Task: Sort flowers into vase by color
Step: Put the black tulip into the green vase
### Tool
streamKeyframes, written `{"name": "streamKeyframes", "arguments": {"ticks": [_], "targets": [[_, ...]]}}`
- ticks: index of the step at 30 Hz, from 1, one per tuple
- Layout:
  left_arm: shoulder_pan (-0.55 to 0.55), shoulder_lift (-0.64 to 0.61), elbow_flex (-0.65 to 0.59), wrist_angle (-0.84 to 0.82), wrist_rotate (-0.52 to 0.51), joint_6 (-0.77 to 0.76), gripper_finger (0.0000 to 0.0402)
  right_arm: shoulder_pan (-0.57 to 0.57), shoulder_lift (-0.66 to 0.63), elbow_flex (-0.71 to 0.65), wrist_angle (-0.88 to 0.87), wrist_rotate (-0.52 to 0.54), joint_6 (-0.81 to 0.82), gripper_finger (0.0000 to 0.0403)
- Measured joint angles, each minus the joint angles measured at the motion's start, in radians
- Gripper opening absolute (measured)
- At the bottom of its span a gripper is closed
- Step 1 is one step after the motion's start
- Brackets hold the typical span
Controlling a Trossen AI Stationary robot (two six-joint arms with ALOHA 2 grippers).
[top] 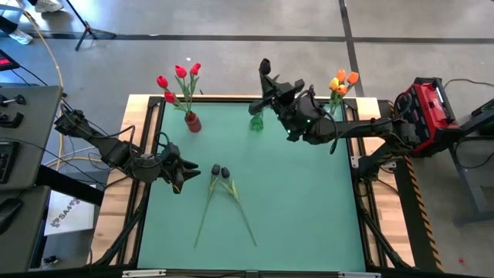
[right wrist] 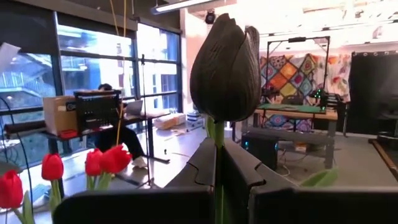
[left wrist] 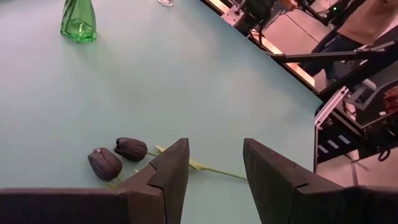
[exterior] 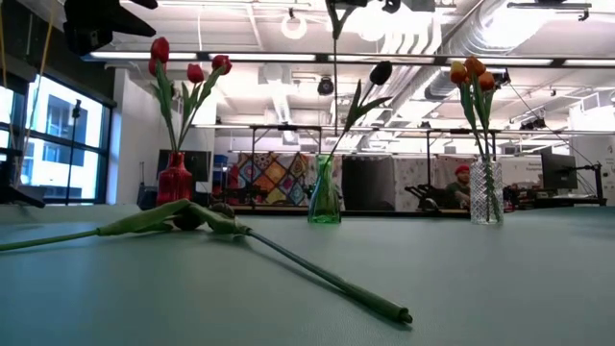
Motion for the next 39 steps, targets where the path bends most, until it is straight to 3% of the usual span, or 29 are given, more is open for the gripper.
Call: {"name": "streamKeyframes", "arguments": {"ticks": [8, 14, 20, 39], "targets": [[-0.001, 0.000, 0.000, 0.001, -0.001, -0.030, 0.0140, -0.062, 0.000, 0.000, 0.018, -0.033, -0.020, 0.0000], [-0.001, 0.000, 0.000, 0.001, -0.007, -0.042, 0.0140, -0.122, 0.000, 0.000, 0.020, -0.166, -0.020, 0.0000], [-0.001, 0.000, 0.000, 0.000, -0.030, -0.043, 0.0140, -0.167, 0.018, -0.001, 0.026, -0.213, 0.018, 0.0000], [-0.001, 0.000, 0.000, -0.001, -0.053, -0.053, 0.0140, -0.186, 0.112, -0.002, 0.031, -0.248, 0.068, 0.0000]]}}
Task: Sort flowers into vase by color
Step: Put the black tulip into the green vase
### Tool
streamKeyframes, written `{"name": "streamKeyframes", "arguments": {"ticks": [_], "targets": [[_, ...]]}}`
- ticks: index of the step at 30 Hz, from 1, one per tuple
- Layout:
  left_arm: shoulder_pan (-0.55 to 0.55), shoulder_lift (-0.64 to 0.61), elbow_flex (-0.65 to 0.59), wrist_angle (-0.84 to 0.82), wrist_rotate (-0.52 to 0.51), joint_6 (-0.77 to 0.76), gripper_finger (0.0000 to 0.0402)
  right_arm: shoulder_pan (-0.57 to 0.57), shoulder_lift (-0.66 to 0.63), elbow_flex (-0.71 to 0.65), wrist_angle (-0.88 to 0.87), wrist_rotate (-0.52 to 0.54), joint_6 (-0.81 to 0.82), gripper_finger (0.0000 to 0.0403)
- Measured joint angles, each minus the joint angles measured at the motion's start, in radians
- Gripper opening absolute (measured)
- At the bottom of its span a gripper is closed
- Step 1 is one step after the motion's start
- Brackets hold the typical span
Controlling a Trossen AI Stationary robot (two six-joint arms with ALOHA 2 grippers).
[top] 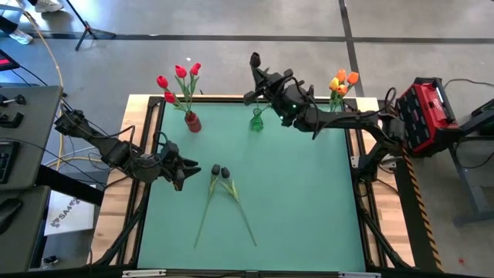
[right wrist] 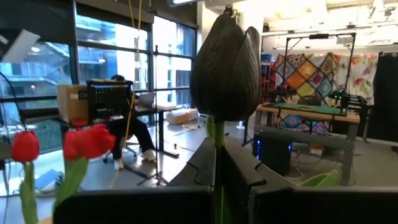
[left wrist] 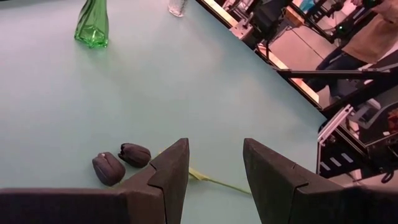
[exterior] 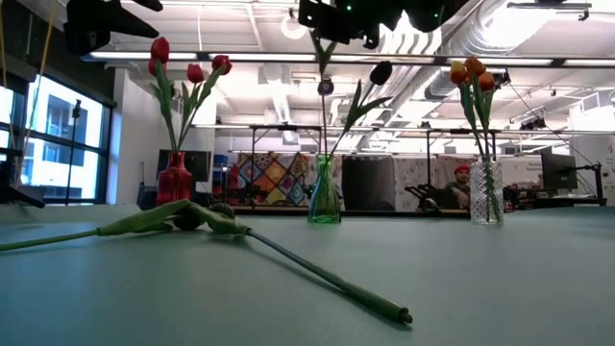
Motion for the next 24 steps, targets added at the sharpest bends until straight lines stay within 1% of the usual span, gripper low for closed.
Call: {"name": "streamKeyframes", "arguments": {"ticks": [7, 13, 16, 19, 24], "targets": [[0.000, 0.000, 0.000, 0.000, 0.000, -0.001, 0.0140, -0.002, 0.000, 0.000, -0.046, -0.007, 0.012, 0.0000], [0.000, 0.000, 0.000, 0.000, 0.000, -0.007, 0.0140, -0.001, 0.000, 0.000, -0.199, -0.041, 0.127, 0.0007], [0.000, 0.000, 0.000, 0.000, 0.000, -0.008, 0.0140, 0.002, 0.000, 0.000, -0.241, -0.047, 0.171, 0.0030], [0.000, 0.000, 0.000, 0.000, 0.000, -0.009, 0.0140, 0.010, 0.000, 0.000, -0.279, -0.038, 0.211, 0.0064], [0.000, 0.000, 0.000, 0.000, 0.000, -0.013, 0.0140, 0.035, -0.010, 0.000, -0.356, 0.072, 0.275, 0.0117]]}}
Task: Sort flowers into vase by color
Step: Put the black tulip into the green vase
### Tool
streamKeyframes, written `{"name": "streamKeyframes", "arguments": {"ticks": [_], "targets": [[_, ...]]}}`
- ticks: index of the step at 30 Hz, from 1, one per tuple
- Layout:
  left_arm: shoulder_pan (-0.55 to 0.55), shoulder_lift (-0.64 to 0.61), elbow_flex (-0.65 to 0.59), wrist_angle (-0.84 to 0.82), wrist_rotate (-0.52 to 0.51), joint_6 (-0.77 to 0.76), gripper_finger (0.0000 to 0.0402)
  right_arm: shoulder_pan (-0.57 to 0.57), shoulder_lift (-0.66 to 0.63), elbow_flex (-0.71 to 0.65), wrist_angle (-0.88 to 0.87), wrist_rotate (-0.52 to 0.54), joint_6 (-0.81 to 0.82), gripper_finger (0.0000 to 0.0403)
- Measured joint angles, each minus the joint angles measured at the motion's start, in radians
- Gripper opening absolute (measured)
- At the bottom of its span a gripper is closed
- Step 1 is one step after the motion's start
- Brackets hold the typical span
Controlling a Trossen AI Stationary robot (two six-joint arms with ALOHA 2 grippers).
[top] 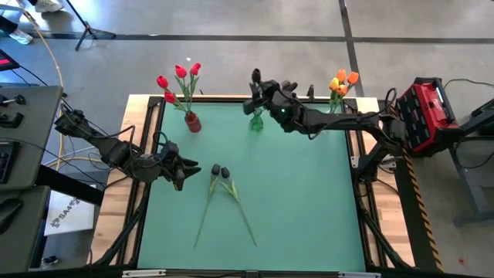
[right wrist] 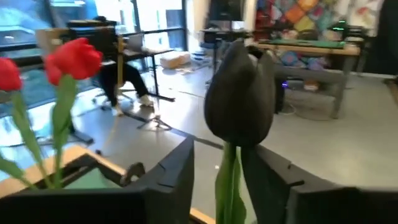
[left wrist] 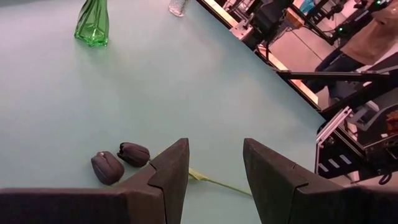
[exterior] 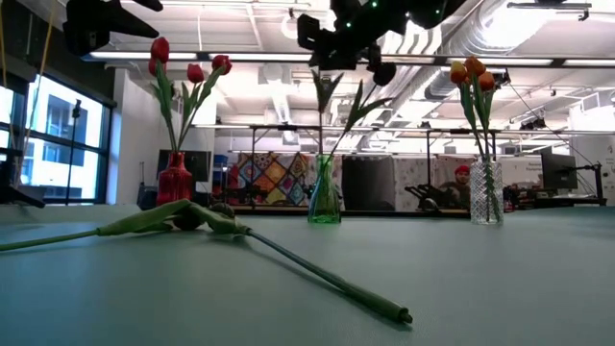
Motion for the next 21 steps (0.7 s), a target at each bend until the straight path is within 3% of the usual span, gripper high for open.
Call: {"name": "streamKeyframes", "arguments": {"ticks": [5, 11, 21], "targets": [[0.000, 0.000, 0.000, 0.000, 0.000, -0.003, 0.0140, 0.035, -0.036, 0.000, -0.005, 0.100, -0.023, 0.0141], [0.000, 0.000, 0.000, 0.000, 0.000, -0.003, 0.0140, 0.034, -0.096, 0.000, -0.049, 0.110, -0.013, 0.0142], [0.000, 0.000, 0.000, 0.002, 0.003, -0.014, 0.0140, -0.031, -0.095, 0.000, -0.352, -0.121, 0.264, 0.0142]]}}
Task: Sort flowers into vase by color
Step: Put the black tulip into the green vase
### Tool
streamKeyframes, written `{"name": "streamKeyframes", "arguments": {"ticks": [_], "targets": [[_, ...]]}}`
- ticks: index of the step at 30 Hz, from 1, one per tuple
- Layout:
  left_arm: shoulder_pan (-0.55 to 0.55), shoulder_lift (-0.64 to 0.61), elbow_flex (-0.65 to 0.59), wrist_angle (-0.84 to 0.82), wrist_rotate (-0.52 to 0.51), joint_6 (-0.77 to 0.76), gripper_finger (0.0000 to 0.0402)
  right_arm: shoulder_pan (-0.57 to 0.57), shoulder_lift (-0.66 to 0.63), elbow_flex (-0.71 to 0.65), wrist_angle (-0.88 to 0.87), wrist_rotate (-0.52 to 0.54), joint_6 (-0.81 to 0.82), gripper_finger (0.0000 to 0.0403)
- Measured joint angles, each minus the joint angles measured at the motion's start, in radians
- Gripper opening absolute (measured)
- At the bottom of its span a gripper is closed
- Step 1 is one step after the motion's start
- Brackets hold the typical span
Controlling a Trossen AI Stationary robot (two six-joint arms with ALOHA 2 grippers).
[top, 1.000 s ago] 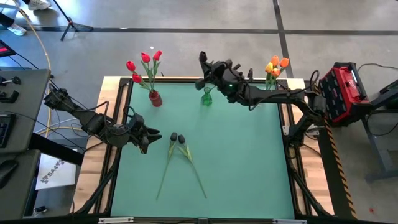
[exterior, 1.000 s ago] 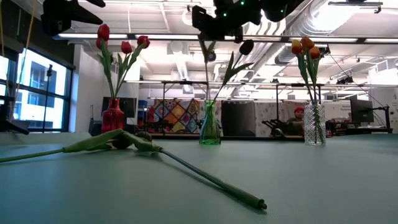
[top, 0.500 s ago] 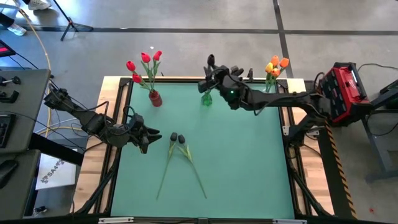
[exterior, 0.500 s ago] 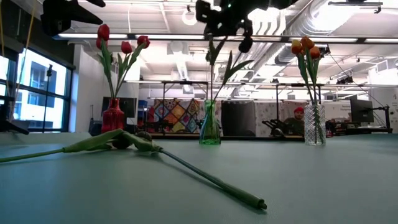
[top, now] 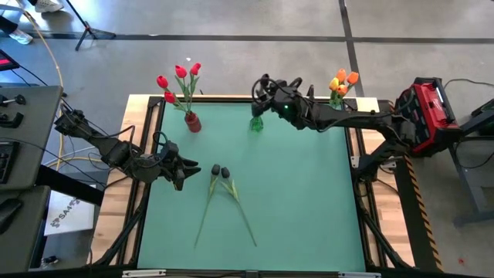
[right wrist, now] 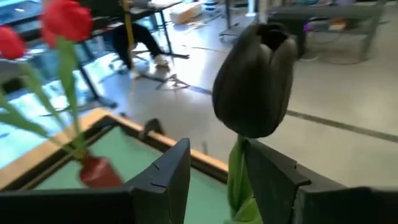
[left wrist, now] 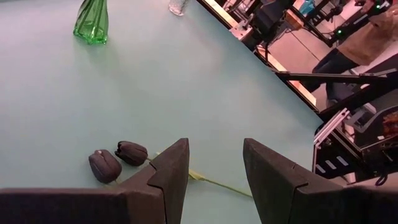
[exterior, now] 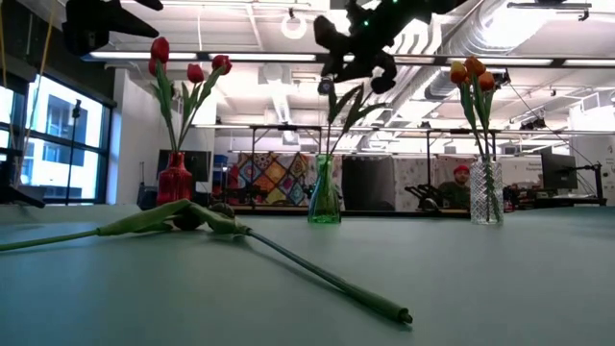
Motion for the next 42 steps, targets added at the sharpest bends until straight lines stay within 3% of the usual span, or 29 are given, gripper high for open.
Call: {"name": "streamKeyframes", "arguments": {"ticks": [5, 10, 18, 32, 36, 42], "targets": [[0.000, 0.000, 0.000, 0.001, 0.001, -0.016, 0.0140, -0.008, -0.007, 0.000, -0.016, -0.119, 0.065, 0.0147], [0.000, 0.000, 0.000, 0.004, 0.001, -0.017, 0.0140, -0.030, -0.022, 0.000, -0.071, -0.210, 0.148, 0.0192], [0.000, 0.000, 0.000, 0.019, 0.002, -0.017, 0.0140, -0.046, -0.086, 0.000, -0.043, -0.201, 0.136, 0.0272], [0.000, 0.000, 0.000, 0.029, -0.004, -0.016, 0.0140, -0.010, -0.228, 0.000, 0.071, -0.197, 0.002, 0.0261], [0.000, 0.000, 0.000, 0.028, -0.008, -0.015, 0.0140, 0.057, -0.216, 0.000, 0.066, -0.258, 0.004, 0.0261], [0.000, 0.026, 0.000, 0.002, -0.029, 0.001, 0.0140, 0.204, -0.157, 0.000, 0.056, -0.251, 0.002, 0.0257]]}}
